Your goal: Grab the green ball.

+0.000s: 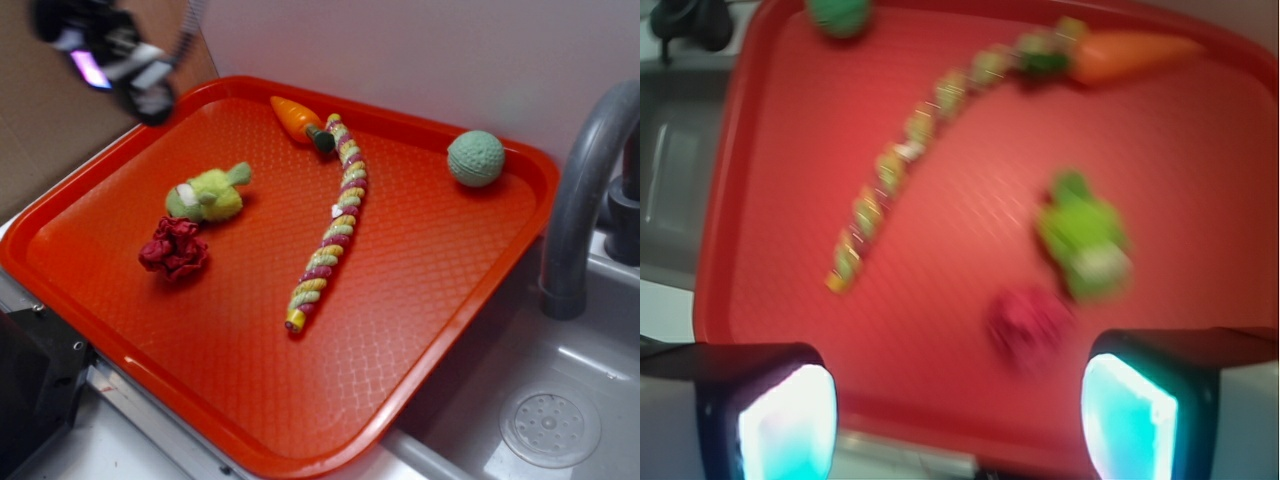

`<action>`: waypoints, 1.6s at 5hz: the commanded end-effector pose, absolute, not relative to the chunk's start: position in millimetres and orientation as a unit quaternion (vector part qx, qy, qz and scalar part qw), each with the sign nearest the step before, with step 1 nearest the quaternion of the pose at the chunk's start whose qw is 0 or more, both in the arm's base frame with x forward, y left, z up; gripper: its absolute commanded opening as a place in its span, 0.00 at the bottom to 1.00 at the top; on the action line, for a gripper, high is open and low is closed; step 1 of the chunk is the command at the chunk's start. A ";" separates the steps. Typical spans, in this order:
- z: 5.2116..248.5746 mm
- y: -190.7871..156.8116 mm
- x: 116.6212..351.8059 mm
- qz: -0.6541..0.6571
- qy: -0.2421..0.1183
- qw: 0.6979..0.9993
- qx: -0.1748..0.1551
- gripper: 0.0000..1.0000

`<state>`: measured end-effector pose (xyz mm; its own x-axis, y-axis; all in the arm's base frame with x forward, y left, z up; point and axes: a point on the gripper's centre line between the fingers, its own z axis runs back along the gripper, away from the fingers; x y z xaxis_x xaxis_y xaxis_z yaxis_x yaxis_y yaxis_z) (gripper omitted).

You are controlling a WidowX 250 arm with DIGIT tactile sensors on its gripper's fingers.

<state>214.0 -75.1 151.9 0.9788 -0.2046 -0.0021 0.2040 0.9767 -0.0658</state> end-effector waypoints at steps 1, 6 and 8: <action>116.5 -122.9 295.7 -0.201 -0.082 0.976 -0.021 1.00; 69.5 -146.1 362.5 -0.119 -0.107 0.986 -0.052 0.97; 70.4 -145.5 365.2 -0.092 -0.141 0.983 -0.069 0.00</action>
